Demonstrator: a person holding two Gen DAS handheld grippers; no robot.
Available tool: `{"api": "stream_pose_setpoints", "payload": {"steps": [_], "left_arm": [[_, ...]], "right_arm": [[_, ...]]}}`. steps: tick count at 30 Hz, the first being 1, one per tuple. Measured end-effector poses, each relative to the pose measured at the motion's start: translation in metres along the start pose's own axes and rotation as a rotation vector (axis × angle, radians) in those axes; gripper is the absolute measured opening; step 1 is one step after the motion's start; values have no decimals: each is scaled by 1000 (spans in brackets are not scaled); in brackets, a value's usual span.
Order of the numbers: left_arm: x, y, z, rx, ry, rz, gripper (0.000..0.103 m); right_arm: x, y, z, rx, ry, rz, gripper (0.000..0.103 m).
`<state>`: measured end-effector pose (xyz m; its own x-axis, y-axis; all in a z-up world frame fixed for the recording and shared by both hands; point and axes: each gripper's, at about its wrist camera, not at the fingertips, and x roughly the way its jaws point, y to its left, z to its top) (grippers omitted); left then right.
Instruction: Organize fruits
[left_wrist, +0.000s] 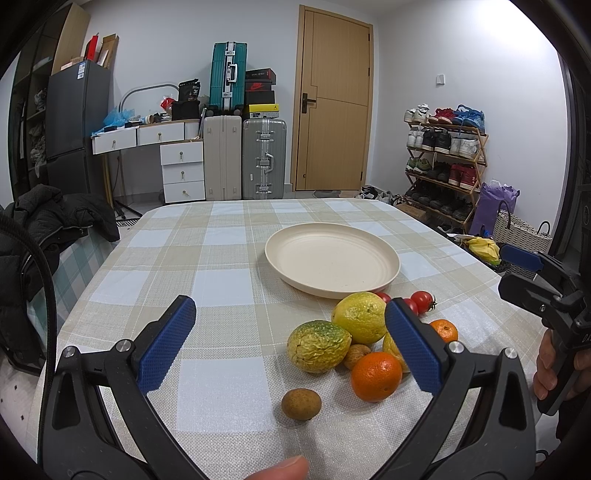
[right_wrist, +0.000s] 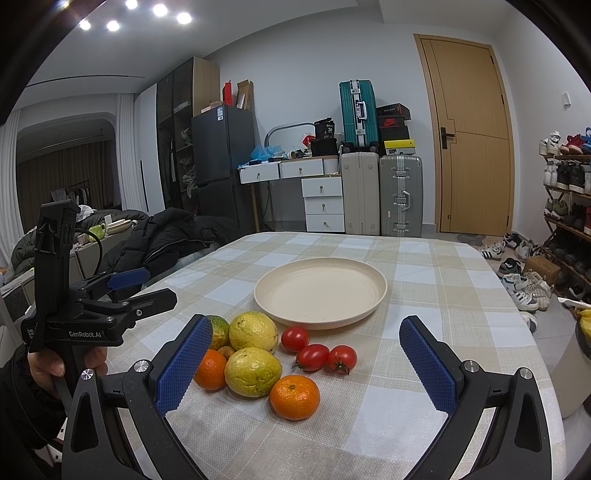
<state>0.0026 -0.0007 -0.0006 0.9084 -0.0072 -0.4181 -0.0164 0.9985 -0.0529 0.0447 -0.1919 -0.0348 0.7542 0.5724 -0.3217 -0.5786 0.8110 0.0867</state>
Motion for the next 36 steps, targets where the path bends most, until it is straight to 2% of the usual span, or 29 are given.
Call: {"api": "stream_pose_setpoints", "payload": {"steps": [21,26,30,36], "left_arm": [[4,2,-7,24,-2,-15,102],[4,-1,-5,25,0,5,102],[6,1,-7,33,42,25,102],[7,9,-14,13,141,24,102]], "right_arm": [[4,-4,-2,31,26,-16,103],[11,-12,-2,67,82,-60,103],[18,-18,-4,69,163,-141,103],[31,-31,-12,136,312,-106,103]]}}
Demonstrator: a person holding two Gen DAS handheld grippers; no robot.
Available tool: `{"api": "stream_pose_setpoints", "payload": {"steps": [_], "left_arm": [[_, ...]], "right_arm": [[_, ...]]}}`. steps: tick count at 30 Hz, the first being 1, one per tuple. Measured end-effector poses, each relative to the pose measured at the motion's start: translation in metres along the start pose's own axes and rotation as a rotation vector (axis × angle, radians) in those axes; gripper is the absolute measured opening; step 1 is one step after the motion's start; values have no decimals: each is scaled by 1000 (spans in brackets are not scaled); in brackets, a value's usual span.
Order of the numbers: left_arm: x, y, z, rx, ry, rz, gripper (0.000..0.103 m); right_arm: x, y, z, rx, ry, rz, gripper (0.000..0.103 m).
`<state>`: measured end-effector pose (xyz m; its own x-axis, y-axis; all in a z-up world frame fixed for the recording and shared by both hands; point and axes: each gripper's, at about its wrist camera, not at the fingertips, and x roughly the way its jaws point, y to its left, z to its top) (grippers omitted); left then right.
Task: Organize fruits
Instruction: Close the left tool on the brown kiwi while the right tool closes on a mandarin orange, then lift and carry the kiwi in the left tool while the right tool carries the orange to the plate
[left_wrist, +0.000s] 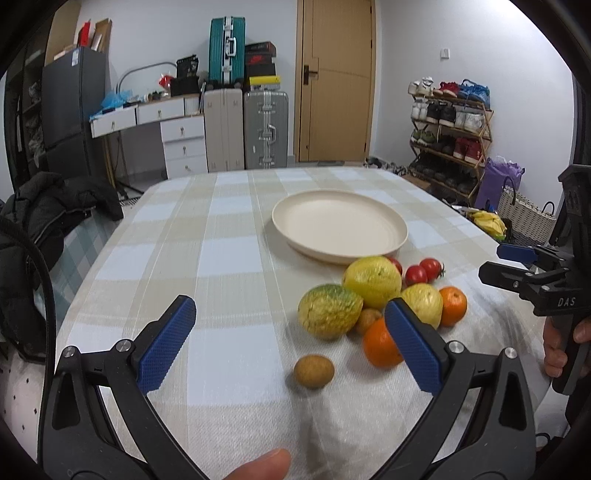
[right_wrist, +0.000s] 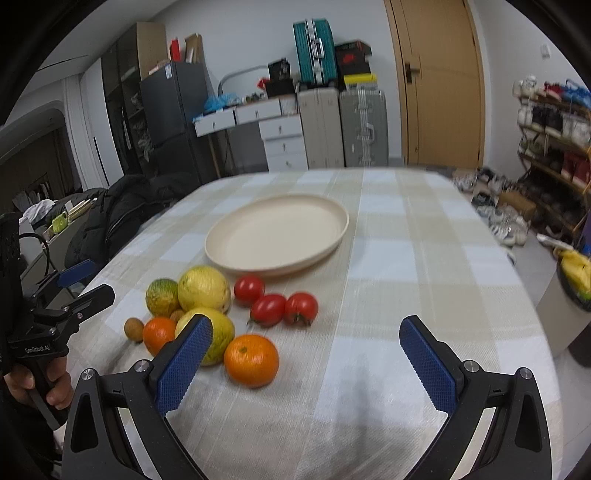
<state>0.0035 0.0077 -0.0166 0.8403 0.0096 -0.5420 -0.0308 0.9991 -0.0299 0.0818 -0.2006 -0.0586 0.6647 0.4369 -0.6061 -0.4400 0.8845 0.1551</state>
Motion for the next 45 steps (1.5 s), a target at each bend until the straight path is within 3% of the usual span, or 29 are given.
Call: {"api": "stream_pose_setpoints", "payload": {"steps": [12,21,23,32,36,40,45], "left_arm": [[20,-8,-14,42,154,1,95],[36,-11,-20,58,263,-42,80],[38,-14,-21,63,275,-56,65],[45,-17,-27,60,320,-116,26],[45,-14,-25,42,317,-127,26],[41,-13,-24,37,304,-134,25],[35,-11,-21,19,273,-138,25]], "right_arm": [[25,12,-12,-44,144,53,101],[33,19,-15,-66,185,85,80],[34,22,-15,-74,188,93,75],[43,28,-13,-77,208,117,63],[45,29,-13,-93,211,114,56],[44,31,-14,-106,204,137,42],[42,34,-16,-128,194,126,41]]}}
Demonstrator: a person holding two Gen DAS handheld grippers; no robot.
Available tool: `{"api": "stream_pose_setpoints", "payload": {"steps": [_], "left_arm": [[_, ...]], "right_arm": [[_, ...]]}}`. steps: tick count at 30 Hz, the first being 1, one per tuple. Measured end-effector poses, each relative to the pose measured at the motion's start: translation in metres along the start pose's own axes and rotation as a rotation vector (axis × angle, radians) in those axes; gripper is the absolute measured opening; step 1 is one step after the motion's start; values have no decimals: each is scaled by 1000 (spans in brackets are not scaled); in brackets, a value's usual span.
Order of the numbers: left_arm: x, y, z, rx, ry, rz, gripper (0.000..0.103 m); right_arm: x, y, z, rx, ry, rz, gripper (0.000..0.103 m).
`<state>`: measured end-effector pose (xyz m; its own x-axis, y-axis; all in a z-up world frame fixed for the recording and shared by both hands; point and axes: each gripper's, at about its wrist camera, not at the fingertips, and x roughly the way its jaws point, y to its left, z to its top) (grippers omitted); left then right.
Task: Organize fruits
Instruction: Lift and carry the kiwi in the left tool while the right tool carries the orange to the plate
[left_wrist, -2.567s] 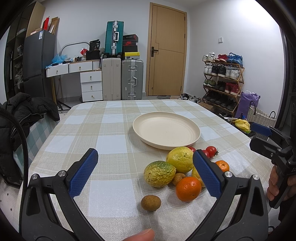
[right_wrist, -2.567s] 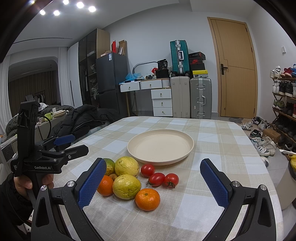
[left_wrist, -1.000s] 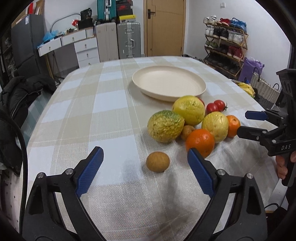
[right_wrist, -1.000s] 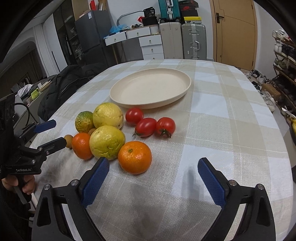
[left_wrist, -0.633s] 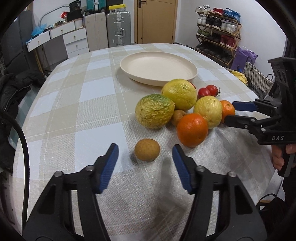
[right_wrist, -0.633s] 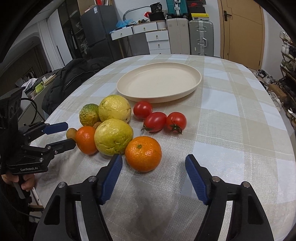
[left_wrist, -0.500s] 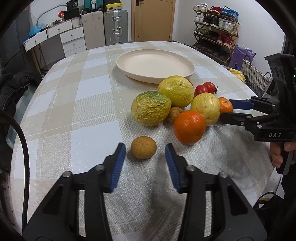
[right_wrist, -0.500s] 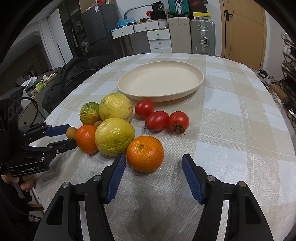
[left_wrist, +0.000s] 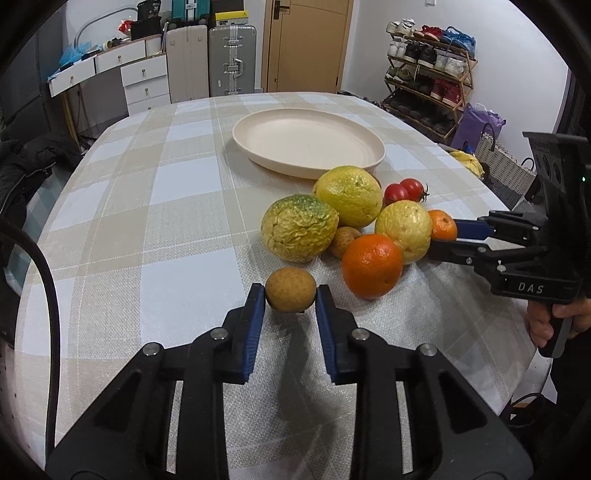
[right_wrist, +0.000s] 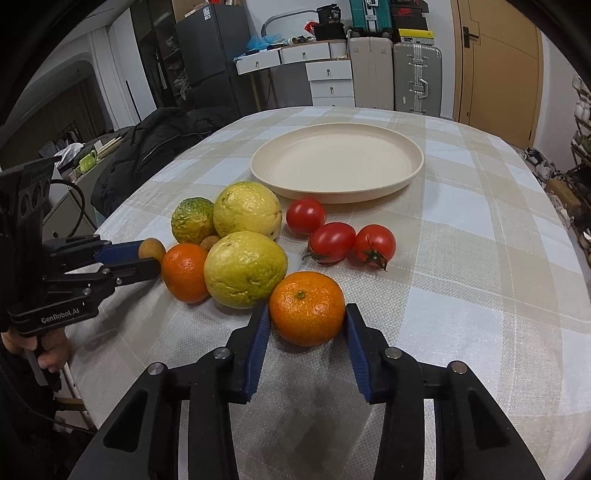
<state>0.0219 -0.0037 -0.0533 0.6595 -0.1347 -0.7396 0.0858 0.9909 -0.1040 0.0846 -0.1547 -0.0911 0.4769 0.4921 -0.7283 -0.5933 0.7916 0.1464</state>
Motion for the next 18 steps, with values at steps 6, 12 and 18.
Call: {"api": "stream_pose_setpoints", "payload": {"steps": [6,12,18], "left_arm": [[-10,2,3,-22,-51,-3,25],[-20,0,8,-16,-104,-2,25],[-30,-6,14,-15,-154,-8,25]], "right_arm": [[-5,-4,-2,11,-24,0,41],[-18,-6,0,25,-95,19,41],[-28,-2,4,22,-149,27,41]]}}
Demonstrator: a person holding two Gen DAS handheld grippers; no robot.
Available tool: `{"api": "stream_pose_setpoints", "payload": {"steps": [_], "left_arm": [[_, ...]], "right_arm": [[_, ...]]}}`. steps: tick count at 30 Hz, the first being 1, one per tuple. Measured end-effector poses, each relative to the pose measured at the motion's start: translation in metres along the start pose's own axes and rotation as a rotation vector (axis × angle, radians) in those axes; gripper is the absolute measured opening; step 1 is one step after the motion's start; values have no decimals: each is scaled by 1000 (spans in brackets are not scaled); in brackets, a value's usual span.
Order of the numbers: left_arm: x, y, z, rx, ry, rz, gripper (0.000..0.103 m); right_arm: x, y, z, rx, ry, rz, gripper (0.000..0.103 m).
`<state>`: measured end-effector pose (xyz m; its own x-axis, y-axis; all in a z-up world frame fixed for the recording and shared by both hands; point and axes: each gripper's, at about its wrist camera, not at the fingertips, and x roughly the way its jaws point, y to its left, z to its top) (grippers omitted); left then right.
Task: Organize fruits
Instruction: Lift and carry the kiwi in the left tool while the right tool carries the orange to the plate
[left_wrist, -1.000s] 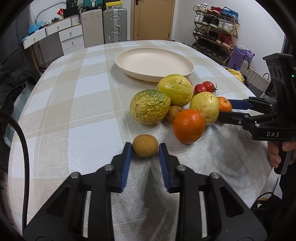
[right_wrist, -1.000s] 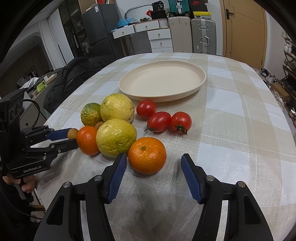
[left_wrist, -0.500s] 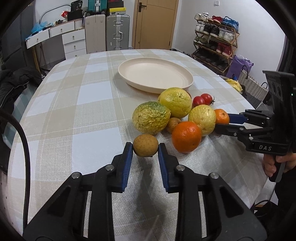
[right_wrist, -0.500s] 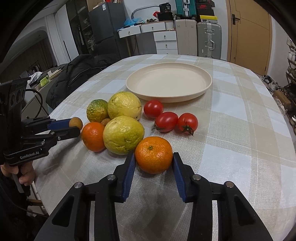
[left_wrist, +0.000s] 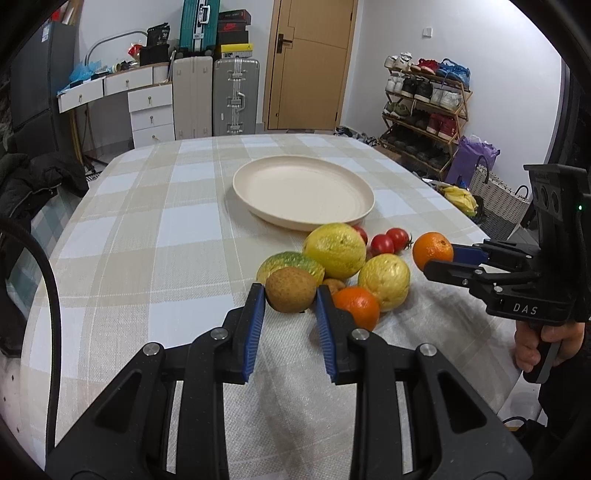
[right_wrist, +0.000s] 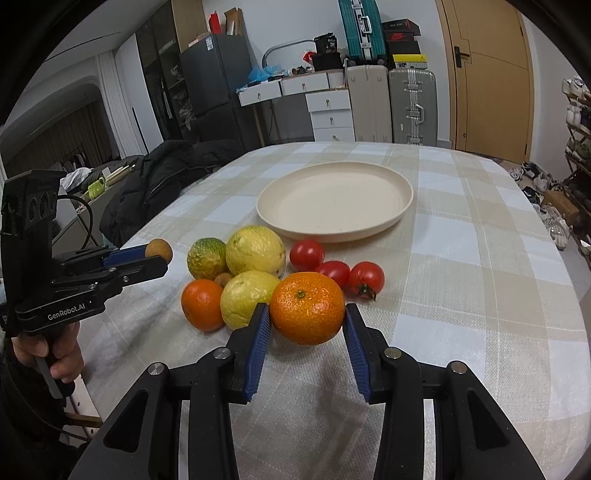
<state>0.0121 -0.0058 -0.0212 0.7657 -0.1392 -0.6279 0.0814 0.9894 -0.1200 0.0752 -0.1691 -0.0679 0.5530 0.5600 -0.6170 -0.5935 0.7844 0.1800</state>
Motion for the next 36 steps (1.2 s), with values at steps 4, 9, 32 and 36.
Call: {"api": "stream_pose_setpoints", "payload": {"steps": [4,9,32,36], "left_arm": [[-5,-7,5,11,-30,0,25],[-4,-9,13,14,-47,-2,25],[40,-15,67,32,-76,28,25],[53,-17,74,37,-68,31,25]], "right_arm": [[-3,2,5,3,-21,11,41],[-1,3,11,3,-33,13,41],[7,-26,46,63,-56,-24,41],[13,-28,52,64,-48,-30,41]]}}
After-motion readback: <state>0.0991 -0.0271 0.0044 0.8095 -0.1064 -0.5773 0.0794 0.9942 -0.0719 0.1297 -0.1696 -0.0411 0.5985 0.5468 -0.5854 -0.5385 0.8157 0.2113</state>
